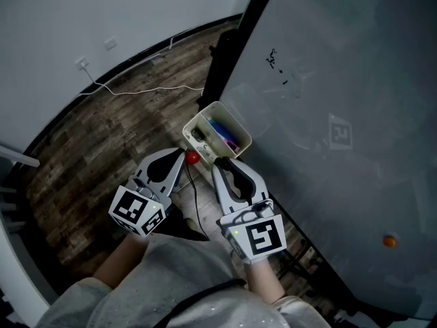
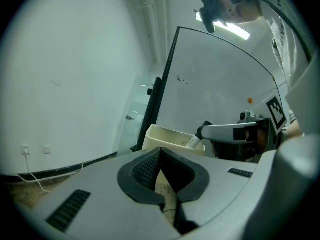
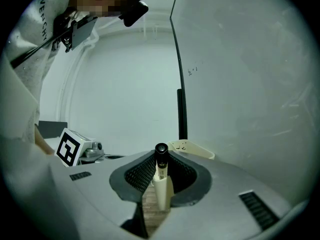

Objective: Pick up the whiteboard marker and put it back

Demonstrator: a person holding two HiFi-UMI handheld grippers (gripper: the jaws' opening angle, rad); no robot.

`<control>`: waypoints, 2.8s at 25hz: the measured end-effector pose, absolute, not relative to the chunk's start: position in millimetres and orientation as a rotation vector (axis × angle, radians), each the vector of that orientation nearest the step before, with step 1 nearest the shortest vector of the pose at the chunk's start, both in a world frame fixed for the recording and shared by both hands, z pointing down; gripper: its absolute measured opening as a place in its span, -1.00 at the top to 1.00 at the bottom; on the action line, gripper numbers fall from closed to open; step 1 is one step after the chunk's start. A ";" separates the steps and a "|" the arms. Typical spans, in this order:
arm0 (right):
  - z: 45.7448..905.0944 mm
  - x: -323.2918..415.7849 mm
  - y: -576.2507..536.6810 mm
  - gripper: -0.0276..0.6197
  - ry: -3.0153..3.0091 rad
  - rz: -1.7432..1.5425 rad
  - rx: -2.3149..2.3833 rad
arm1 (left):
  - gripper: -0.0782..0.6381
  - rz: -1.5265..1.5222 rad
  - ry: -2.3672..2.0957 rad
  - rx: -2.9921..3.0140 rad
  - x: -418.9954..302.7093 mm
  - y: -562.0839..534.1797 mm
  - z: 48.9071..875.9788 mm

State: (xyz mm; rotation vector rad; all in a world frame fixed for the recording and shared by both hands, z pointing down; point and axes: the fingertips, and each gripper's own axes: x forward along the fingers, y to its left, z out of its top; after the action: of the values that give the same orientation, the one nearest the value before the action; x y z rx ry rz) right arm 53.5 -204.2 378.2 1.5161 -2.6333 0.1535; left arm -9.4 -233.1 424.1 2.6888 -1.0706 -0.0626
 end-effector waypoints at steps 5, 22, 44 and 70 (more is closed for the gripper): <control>381.5 54.4 -201.1 0.66 -2.639 0.157 1.510 | 0.74 -0.071 -1.074 2.696 -8.2 -230.5 424.6; 386.0 54.2 -192.9 0.66 -2.647 0.136 1.533 | 0.74 -0.068 -1.124 2.688 -15.9 -221.8 418.6; 393.7 59.1 -178.1 0.65 -2.629 0.158 1.532 | 0.74 -0.082 -1.132 2.696 -15.9 -203.7 413.1; 401.3 66.6 -130.4 0.73 -2.584 0.266 1.504 | 0.74 -0.102 -1.092 2.733 0.2 -150.7 403.2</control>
State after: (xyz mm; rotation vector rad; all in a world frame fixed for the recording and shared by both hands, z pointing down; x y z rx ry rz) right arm 66.6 -130.4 401.3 1.5037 -2.5841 0.2656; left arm 0.2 -150.7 403.2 2.7330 -1.0920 -0.1015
